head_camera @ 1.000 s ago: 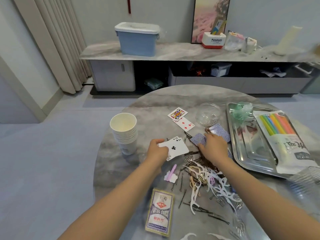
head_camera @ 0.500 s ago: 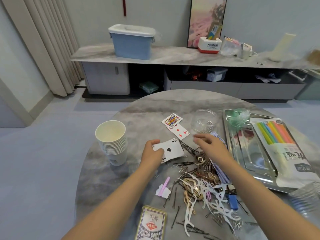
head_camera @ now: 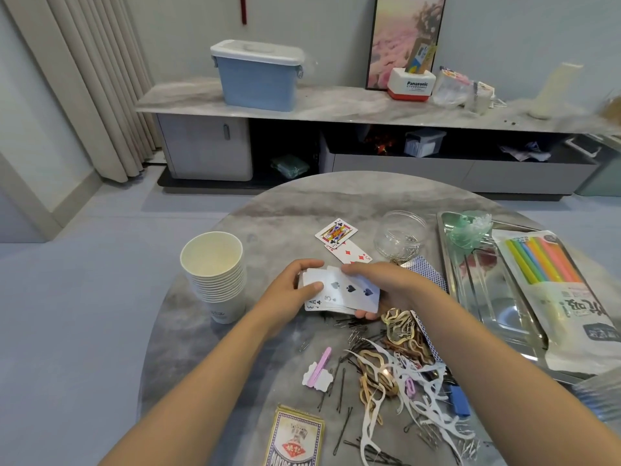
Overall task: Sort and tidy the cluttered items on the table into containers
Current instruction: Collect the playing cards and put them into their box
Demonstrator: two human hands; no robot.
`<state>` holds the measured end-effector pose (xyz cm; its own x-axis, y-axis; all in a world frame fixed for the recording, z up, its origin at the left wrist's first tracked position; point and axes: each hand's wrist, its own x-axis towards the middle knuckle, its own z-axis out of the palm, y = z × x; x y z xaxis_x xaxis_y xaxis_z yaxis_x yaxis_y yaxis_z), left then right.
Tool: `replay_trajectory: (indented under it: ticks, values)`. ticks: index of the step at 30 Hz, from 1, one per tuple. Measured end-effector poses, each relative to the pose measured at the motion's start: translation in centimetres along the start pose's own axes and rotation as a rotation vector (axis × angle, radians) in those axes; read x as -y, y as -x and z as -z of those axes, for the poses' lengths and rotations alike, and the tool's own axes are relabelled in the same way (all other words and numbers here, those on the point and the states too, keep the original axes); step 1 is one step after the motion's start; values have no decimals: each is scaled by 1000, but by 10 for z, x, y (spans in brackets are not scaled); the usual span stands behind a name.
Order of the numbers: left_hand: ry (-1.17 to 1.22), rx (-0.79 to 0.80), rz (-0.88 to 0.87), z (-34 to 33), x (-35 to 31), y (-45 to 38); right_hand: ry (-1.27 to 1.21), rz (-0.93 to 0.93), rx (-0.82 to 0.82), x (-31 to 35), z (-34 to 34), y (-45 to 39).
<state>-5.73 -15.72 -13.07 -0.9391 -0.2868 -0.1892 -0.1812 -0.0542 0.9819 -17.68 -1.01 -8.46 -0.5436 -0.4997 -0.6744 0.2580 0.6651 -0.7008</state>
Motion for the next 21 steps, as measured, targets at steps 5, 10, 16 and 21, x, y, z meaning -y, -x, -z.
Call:
replay_trajectory:
  ticks: [5, 10, 16, 21]
  values:
    - [-137, -52, -54, -1, 4, -4, 91, -63, 117, 12, -8, -5]
    - [-72, -370, -34, -9, 13, -13, 375, 80, -379, 23, 10, -31]
    - [-23, -537, -101, -13, 9, -21, 884, 90, -606, 22, 8, -72]
    - [3, -566, -101, -13, 17, -23, 933, -17, -454, 30, 13, -74]
